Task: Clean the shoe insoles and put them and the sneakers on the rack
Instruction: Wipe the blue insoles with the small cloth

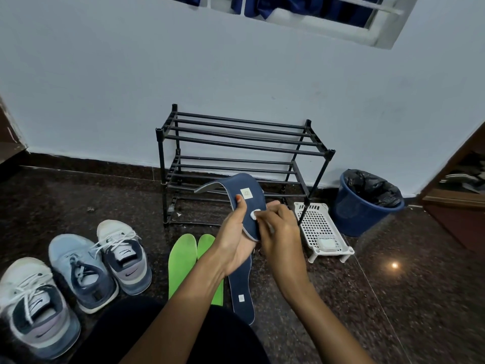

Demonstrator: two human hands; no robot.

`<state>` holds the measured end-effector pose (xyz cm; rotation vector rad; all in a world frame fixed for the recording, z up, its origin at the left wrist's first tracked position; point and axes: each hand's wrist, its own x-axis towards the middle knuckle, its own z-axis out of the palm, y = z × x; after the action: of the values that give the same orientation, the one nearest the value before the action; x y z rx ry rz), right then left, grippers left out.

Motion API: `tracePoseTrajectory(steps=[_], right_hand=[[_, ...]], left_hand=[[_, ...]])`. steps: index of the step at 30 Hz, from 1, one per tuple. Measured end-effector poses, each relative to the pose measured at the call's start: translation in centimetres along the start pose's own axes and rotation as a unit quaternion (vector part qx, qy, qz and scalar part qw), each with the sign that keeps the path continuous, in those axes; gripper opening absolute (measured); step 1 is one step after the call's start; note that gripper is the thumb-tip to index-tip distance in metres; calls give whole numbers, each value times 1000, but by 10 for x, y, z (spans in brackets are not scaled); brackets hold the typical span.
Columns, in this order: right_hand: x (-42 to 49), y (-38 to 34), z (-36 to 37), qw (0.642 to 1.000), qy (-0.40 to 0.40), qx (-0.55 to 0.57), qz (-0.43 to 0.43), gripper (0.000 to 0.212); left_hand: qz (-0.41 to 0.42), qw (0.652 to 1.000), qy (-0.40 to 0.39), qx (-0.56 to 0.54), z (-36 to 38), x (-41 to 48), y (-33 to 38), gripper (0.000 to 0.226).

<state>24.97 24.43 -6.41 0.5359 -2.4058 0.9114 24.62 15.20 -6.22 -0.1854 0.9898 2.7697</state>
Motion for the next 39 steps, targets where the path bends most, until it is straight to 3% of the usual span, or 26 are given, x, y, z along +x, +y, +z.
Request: tracePoseTrajectory(steps=[4,10,18,24,31,39], right_hand=[[0,0,3,999,22,-24,1,14],[-15,-2,3,1000,-21,4,9,16],[0,-1,-1,999,23,-2,24,14],[-10,-4,-1,999,-42,17,24,14],[2,-7,-7,999,4,23,37,14],[-7,0,-1,998,-55,18,39,15]], left_hand=[[13,1000,0,18,0,0,0,51],[32,999,-4,38,-2,-1,4,54],[2,1000,-18,3,3,-6,2,52],[18,1000,-3,24,-1,-3,3,56],[-1,1000,-12,1,2,-4,2,54],[23,999,15,22,-2,1,2,49]])
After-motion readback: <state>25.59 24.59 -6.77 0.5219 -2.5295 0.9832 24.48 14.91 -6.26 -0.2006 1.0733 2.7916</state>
